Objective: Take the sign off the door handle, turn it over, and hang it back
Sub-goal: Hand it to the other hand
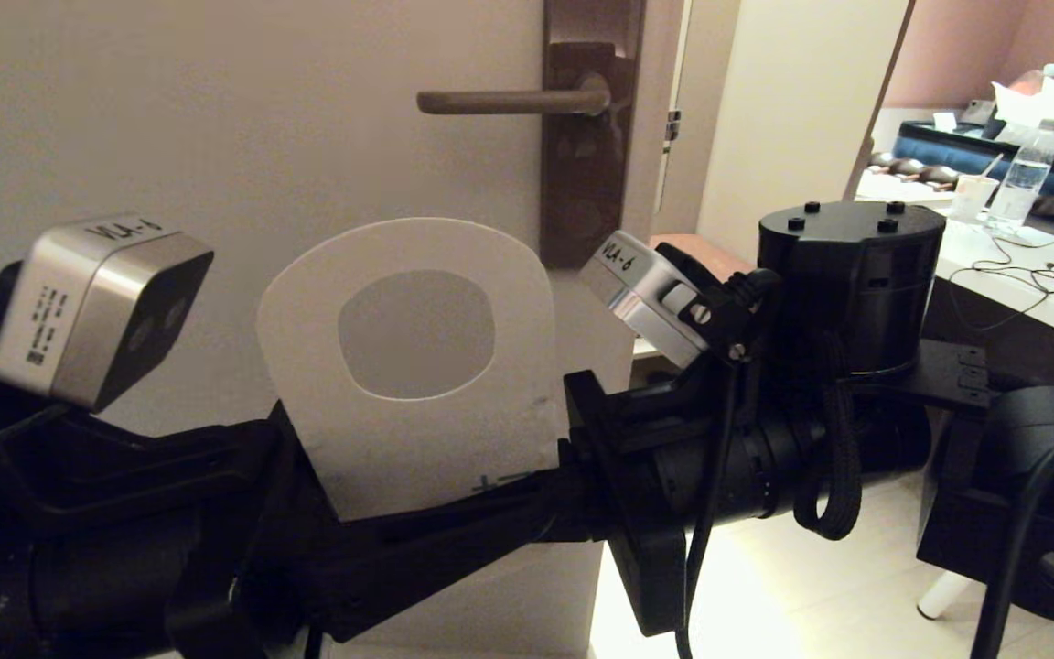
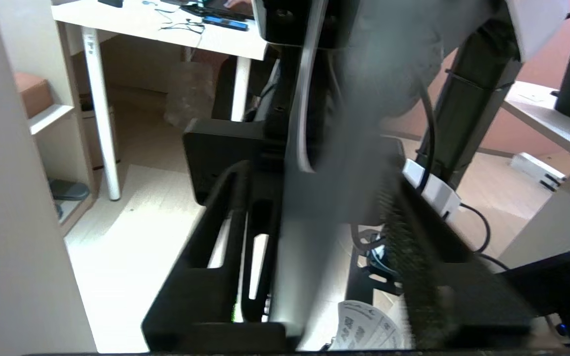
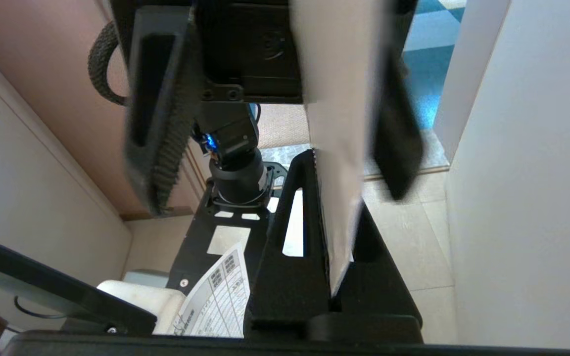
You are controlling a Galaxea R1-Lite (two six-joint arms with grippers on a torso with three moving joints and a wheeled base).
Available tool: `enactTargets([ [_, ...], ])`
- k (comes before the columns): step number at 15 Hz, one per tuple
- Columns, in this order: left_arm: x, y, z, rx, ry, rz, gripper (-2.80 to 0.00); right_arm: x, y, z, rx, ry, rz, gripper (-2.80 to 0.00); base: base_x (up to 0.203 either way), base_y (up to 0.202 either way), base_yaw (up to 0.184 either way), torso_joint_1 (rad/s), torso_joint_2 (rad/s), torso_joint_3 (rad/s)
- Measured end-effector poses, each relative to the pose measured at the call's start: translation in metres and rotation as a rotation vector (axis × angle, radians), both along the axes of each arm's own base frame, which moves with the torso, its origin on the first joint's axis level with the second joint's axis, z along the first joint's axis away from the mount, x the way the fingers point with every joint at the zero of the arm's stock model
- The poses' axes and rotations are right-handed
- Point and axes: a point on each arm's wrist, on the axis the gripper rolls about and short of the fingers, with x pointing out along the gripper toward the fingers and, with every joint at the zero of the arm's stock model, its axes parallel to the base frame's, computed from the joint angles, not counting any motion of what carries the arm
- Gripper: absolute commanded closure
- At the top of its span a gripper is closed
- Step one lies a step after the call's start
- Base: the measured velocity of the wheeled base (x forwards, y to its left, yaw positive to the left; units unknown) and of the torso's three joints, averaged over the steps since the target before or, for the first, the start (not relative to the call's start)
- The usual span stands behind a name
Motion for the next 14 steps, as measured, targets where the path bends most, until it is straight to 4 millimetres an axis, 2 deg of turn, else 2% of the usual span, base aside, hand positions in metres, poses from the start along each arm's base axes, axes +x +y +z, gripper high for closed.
enactTargets([
  [8,-0.0043,0.0014,-0.0041,0.008,0.010,-0.012,0.00,0.0001,0.0003,0.0015,0.004,-0.003,0.000,0.00,0.000,0.000,0.000,0.000,0.00,0.000],
  [9,-0.0045,0.0016,-0.0042,0.008,0.009,-0.011,0.00,0.0001,0.0004,0.0016,0.004,-0.004,0.001,-2.80,0.000,0.000,0.000,0.000,0.00,0.000],
  [14,-0.0068,0.0039,-0.0081,0.019,0.018,-0.015,0.00,0.0009,0.0001,0.0018,0.005,-0.007,-0.008,-2.80,0.000,0.000,0.000,0.000,0.00,0.000],
])
